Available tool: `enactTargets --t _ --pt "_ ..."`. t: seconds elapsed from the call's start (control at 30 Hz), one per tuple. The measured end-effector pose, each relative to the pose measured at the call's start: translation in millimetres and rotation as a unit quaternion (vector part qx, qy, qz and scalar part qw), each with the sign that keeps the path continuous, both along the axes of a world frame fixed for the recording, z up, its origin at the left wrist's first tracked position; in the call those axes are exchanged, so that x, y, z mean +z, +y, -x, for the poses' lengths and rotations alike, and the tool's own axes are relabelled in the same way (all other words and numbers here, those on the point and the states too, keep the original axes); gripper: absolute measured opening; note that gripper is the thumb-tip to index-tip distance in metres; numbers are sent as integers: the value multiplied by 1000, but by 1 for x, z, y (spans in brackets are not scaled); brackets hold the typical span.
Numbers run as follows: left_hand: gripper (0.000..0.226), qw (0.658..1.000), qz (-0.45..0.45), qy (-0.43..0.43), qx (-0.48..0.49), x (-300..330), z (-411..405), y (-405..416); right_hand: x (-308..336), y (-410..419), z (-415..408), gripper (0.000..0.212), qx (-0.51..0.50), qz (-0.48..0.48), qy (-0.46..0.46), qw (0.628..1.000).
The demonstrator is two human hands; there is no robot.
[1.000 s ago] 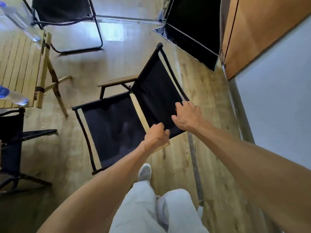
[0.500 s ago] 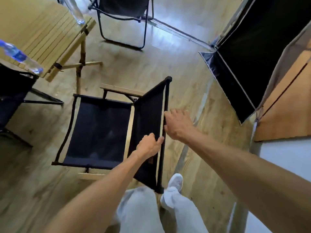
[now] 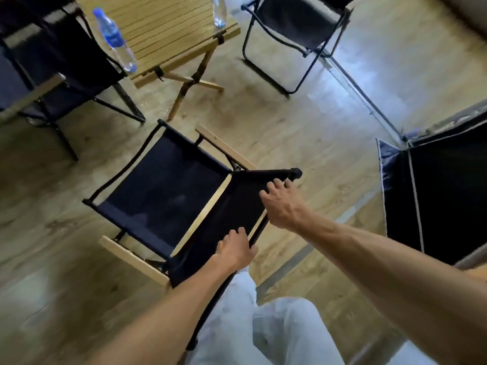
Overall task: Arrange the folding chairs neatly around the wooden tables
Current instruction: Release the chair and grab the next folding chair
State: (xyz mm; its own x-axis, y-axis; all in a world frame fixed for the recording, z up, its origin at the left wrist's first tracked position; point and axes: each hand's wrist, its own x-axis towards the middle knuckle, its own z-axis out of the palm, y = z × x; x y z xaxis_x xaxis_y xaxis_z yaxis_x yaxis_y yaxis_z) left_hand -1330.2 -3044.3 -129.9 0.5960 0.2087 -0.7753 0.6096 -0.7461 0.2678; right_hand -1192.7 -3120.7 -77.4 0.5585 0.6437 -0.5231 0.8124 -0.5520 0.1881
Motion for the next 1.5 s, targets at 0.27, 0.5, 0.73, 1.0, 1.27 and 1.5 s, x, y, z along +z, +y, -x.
enactTargets --t 0.27,0.5,0.73,1.0,1.27,1.5 --pt "63 998 -51 11 25 -15 10 -7 -28 -1 -3 53 189 111 69 973" --pt "55 986 -110 -3 124 -21 19 -28 -48 7 -30 41 372 91 31 923" --pt "37 957 -200 26 208 -11 28 -39 -52 10 -52 25 412 44 98 905" --pt "27 932 -271 73 230 6 105 -41 -50 8 -55 29 420 37 119 899" --pt "28 922 -245 110 280 20 140 -39 -44 3 -86 43 327 86 77 938" --pt "31 936 -214 124 249 17 147 -30 -20 24 -87 49 259 225 57 938"
